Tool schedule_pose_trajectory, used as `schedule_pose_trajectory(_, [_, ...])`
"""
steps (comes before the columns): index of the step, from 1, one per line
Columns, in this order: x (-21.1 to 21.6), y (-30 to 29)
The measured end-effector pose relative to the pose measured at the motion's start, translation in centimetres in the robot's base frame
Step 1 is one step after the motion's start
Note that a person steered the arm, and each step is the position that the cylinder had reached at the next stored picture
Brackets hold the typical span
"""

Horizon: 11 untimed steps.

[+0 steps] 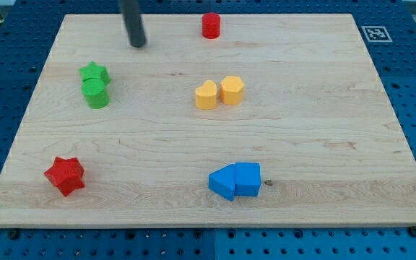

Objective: Move the red circle to the top left to the board

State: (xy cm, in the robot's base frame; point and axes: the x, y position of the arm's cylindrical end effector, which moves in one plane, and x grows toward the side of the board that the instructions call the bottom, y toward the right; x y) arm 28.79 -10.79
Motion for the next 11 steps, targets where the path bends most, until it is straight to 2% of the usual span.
schedule_pose_trajectory(2, [1.5, 18.8])
schedule_pose_trajectory(3, [-1.1, 25.6])
schedule_pose_trajectory(4, [-4.0, 24.9])
schedule_pose_trajectory(6, [-4.1, 11.6])
schedule_pose_trajectory(8, [-5.8, 13.7])
schedule_pose_trajectory(9, [-7.4, 12.5])
schedule_pose_trajectory(11, [-6.8, -0.5])
